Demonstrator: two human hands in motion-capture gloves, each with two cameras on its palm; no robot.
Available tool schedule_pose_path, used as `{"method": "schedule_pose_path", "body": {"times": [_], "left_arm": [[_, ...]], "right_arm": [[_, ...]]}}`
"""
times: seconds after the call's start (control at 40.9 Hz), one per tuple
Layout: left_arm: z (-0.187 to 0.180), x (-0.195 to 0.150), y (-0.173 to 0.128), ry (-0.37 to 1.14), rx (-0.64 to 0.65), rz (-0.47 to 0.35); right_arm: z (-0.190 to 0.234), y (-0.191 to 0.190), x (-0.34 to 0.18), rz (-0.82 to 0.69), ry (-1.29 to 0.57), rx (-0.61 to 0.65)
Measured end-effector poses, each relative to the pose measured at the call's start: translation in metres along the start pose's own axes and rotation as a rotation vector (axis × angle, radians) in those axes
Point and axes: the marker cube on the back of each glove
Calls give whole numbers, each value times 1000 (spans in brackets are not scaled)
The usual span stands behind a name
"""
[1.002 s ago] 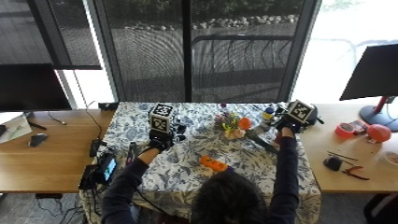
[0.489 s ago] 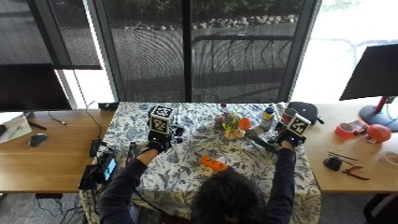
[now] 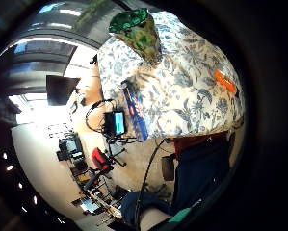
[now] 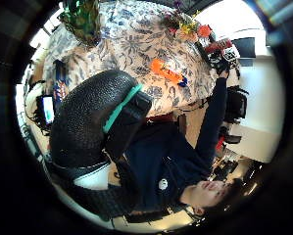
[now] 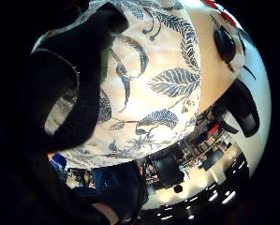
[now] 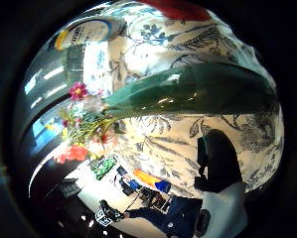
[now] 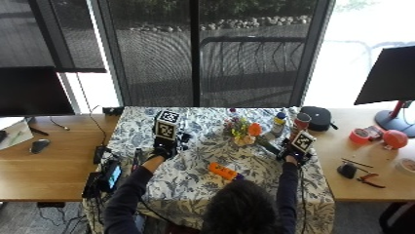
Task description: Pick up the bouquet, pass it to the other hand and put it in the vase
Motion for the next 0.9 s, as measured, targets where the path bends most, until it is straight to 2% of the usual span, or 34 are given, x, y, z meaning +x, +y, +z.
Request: {"method": "schedule_pose_path", "body": {"times": [0.073, 0.171, 0.22, 0.293, 0.391, 0.538, 0.733, 0.831, 0.904], "left_arm": [[0, 1, 2, -6, -9, 3], [2, 3, 1, -10, -23, 2], [3, 3, 0, -13, -25, 0], [4, 3, 0, -15, -21, -1], [4, 4, 2, -12, -23, 9], [3, 3, 4, -11, -24, 5], [2, 3, 2, -16, -32, 0], [2, 5, 1, -16, -26, 7], [1, 7, 1, -17, -30, 8]], "right_arm": [[7, 2, -4, -6, 20, -16], [16, -1, -18, -84, -2, 61], [19, 0, -22, -66, -8, 82], [24, 5, -22, -9, 6, 52], [30, 14, -24, -5, 40, -3], [29, 9, -31, -22, 41, 109], [25, 10, -32, -41, 14, 172], [25, 13, -27, -3, 32, 155], [30, 20, -21, 43, 50, 88]]}}
